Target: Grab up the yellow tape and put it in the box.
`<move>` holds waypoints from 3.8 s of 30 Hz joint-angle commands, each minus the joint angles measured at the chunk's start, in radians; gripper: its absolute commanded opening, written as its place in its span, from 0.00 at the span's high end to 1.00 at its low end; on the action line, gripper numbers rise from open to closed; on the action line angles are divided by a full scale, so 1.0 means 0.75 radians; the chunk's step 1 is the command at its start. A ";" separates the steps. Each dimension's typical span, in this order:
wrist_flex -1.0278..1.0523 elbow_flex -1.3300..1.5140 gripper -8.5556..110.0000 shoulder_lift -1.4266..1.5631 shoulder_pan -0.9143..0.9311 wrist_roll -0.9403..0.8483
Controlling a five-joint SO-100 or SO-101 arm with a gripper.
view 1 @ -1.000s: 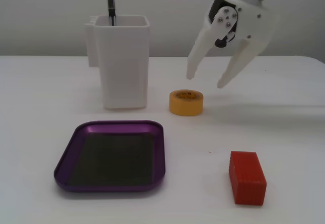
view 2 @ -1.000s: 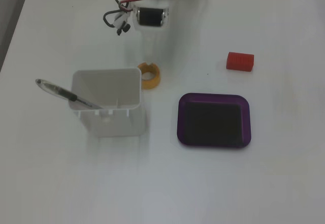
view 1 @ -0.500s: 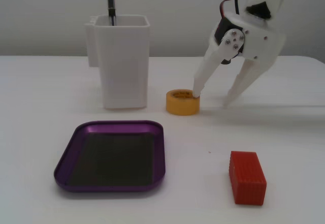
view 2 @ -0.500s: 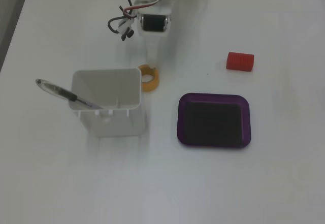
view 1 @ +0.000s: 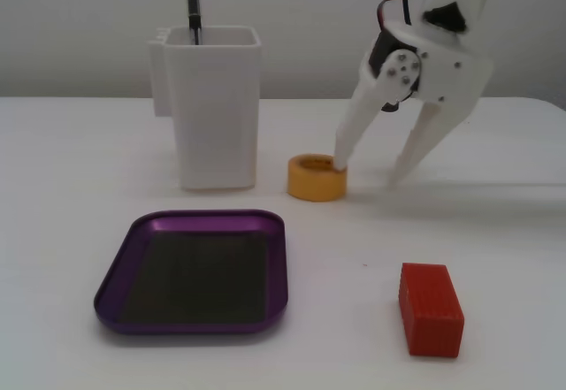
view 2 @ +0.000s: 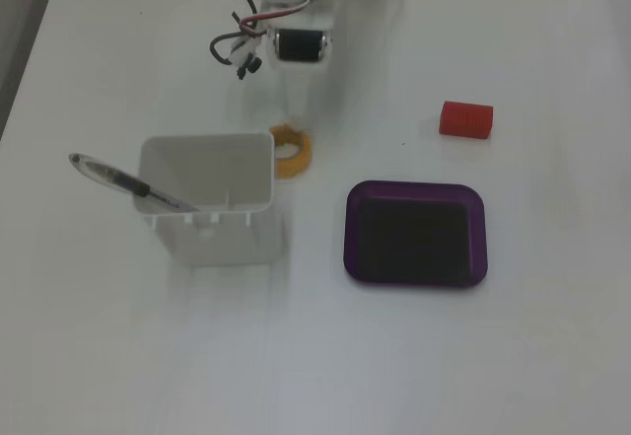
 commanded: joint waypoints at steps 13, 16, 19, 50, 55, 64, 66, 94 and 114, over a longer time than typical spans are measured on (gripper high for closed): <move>-0.090 -0.022 0.80 -0.076 0.006 0.002; -0.135 -0.022 0.80 -0.157 0.006 0.002; -0.176 -0.022 0.80 -0.227 0.006 0.002; 0.104 -0.716 0.93 -0.370 -0.520 0.268; 0.106 -0.988 0.93 -0.589 -0.489 0.327; 0.143 -1.119 0.93 -0.810 -0.491 0.331; 0.155 -1.119 0.92 -0.822 -0.491 0.331; 1.129 -1.272 0.82 0.176 -0.493 0.346; 0.466 0.358 0.82 1.282 -0.491 0.337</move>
